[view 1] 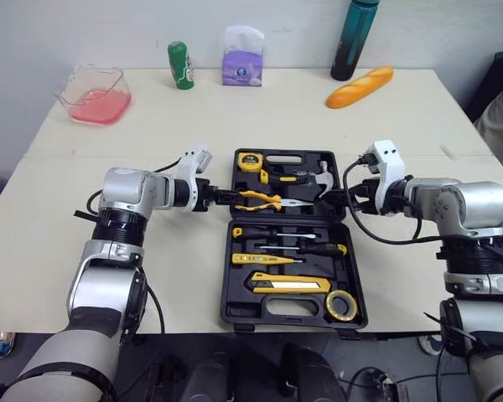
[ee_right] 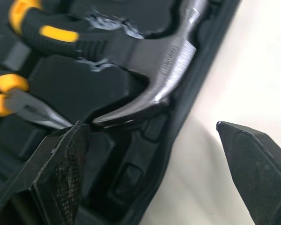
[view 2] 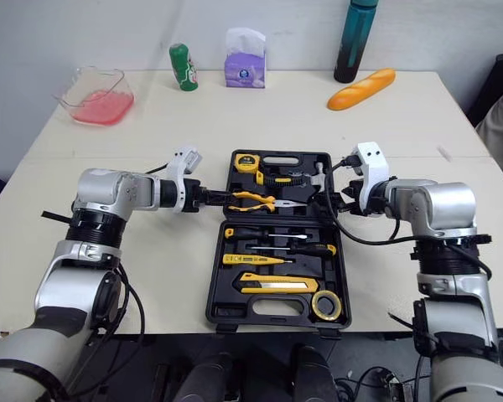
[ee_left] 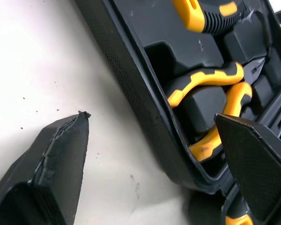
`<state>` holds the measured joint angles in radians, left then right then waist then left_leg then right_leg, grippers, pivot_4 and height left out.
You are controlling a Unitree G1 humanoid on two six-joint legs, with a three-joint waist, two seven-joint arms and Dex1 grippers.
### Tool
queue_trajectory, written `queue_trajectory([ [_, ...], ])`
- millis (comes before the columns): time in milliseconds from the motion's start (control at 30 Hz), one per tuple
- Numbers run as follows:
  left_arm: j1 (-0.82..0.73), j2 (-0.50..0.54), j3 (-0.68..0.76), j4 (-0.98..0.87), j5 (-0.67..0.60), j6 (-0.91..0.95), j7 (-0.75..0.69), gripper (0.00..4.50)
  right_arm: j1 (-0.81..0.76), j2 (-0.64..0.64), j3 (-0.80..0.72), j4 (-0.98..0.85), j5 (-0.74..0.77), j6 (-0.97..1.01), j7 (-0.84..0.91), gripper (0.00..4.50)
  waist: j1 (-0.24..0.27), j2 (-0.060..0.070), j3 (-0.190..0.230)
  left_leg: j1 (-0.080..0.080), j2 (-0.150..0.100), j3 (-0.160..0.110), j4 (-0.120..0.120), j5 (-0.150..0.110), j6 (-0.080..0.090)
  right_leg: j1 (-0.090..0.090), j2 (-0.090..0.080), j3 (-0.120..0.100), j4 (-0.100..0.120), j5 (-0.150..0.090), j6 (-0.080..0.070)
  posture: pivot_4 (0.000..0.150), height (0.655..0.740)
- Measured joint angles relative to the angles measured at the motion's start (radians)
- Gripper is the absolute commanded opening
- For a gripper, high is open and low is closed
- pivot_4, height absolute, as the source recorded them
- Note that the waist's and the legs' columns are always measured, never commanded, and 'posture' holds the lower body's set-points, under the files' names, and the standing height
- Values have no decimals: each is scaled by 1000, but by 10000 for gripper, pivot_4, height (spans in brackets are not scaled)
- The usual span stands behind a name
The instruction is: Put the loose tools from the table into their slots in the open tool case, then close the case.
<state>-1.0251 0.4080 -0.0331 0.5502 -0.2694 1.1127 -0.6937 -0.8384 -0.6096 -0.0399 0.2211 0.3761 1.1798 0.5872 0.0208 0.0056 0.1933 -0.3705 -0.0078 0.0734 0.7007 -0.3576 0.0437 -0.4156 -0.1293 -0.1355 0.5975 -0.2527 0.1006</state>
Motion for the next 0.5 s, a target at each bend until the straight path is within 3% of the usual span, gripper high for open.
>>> queue_trajectory([
  [67, 9, 7, -26, -10, 11, -28, -7, 27729, 0, 0, 17, 15, -13, -6, -7, 45000, -2, 0, 0, 0, 0, 0, 0, 0, 0, 0, 0, 1, 0, 0, 0, 1500, 7348],
  [233, 24, 5, -52, -64, 15, -51, -14, 5269, 14, 6, 32, 12, -21, -20, -21, 20223, -6, 1, -1, 2, 0, 1, 0, 0, -1, 0, 0, 1, 1, 0, 0, 1500, 7348],
  [267, 25, 1, -51, -70, 14, -50, -6, 3093, 15, 10, 33, 5, -20, -16, -20, 14760, -5, 2, -2, 3, 0, 1, 0, 0, -1, 1, 0, 1, 1, 0, 0, 1500, 7348],
  [367, 33, -9, -42, -83, 12, -41, 11, 2125, 23, 11, 37, -23, -25, -12, -28, 527, -3, 1, -3, 4, 0, 1, 0, 0, -1, 2, 0, 2, 1, 0, 0, 1500, 7348],
  [500, 45, -27, -24, -104, 7, -20, 30, 1767, 24, 11, 36, -26, -34, -12, -42, 0, 2, 1, -5, 4, 0, 0, 0, 0, -1, 3, -1, 2, 1, 0, 0, 1500, 7348],
])
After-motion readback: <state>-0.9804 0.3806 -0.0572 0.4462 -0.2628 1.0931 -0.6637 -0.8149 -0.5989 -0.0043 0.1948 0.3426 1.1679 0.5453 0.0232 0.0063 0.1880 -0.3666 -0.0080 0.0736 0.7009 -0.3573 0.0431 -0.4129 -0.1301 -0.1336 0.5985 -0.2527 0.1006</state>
